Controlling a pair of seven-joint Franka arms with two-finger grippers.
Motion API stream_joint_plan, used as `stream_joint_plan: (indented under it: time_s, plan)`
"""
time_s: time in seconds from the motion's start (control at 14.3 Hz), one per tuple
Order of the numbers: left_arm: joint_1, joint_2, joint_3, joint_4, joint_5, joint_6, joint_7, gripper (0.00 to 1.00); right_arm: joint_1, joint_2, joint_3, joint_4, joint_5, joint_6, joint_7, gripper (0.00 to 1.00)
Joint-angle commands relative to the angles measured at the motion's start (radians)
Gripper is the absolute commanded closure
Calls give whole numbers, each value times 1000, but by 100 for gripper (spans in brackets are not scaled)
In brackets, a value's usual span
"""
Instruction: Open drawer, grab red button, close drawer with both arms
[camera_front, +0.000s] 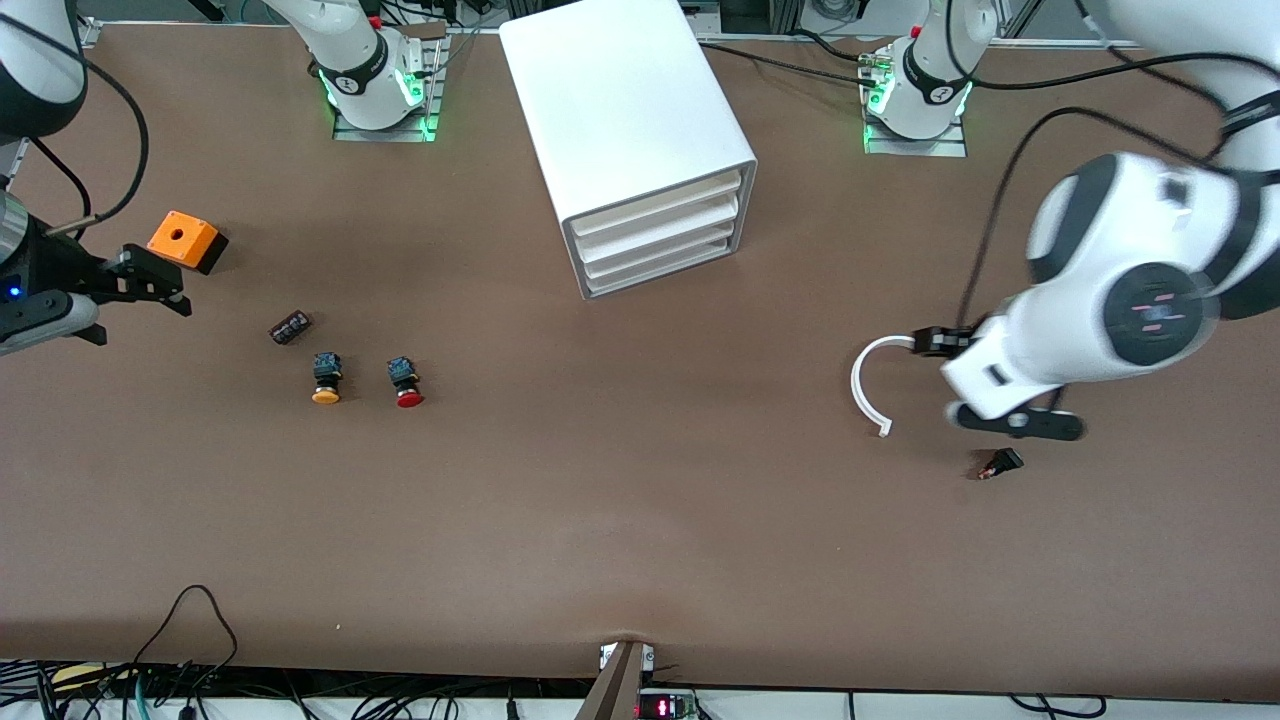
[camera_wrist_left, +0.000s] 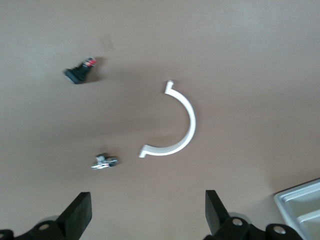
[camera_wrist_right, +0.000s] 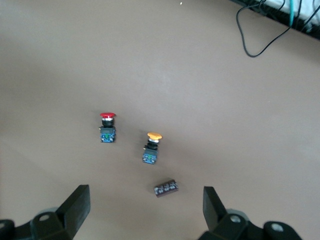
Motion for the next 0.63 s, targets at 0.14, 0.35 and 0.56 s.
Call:
stream_joint_plan:
  time_s: [0.14, 0.35, 0.56]
  plan:
    - [-72, -256, 240, -206, -184, 13, 111, 0, -35, -27, 47, -1, -31, -38, -20, 0]
    - [-121, -399, 363, -352, -237, 120, 208, 0, -38, -25, 42, 98, -30, -188, -14, 0]
    - [-175, -512, 463, -470, -229, 240, 214, 0, -40, -22, -10, 143, -22, -274, -8, 0]
